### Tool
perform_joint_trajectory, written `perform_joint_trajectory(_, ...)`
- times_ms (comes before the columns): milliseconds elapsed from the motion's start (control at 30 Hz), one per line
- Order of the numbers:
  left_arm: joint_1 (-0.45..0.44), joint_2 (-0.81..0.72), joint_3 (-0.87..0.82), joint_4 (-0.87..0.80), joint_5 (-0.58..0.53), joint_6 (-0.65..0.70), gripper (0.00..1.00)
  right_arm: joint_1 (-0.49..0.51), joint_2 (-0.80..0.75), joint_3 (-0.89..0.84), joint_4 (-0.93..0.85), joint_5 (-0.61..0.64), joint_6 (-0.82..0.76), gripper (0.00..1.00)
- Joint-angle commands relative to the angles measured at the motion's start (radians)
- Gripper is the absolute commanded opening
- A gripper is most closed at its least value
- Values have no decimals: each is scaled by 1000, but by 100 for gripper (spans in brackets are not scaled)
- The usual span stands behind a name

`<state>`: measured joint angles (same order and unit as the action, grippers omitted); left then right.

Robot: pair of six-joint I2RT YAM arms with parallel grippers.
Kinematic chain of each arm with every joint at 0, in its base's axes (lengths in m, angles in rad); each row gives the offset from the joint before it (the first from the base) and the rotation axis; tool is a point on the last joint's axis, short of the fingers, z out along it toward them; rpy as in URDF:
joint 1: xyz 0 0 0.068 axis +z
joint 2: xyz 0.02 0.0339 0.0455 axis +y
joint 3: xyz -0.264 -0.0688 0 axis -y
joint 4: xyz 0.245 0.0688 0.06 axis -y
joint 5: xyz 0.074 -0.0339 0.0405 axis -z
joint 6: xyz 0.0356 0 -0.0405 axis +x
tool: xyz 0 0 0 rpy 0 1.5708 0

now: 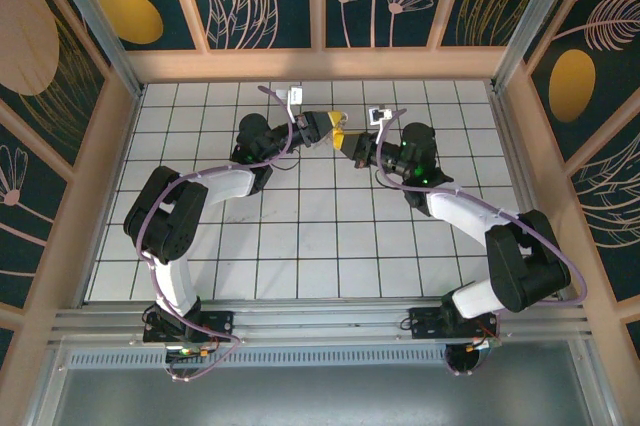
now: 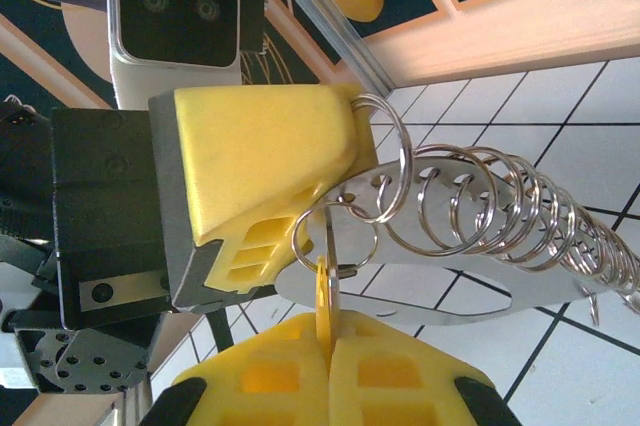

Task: Put the keys on the keyring

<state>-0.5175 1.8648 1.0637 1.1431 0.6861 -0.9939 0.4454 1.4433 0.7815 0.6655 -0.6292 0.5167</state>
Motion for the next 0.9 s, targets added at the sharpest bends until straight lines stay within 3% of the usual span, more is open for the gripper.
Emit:
perform_joint_trajectory(0,-9,-46,-7,74,2,-11,0,14,12,32,-19,-14,-29,0)
perform_joint_trajectory(67,-9,-48,-7,75,1,-12,0,9,4,23,-30,-12,-32,4)
perform_joint_trajectory(133,-8,-51,-7,77,3,-11,0,-2,-15,2,-39,-9,-36,23)
perform_joint_trajectory(233,-9,-57,-9,78,4,-10,0,-32,-63,-50,-47,-4,-34,35)
perform_joint_trajectory(533,-8,-59,-8,87,9,-10,0,-143,-183,-180,-8,-18,17,39)
perform_joint_trajectory(867,-18,-41,-11,129,24,-15,0,-171,-153,-52,77,1,159,39)
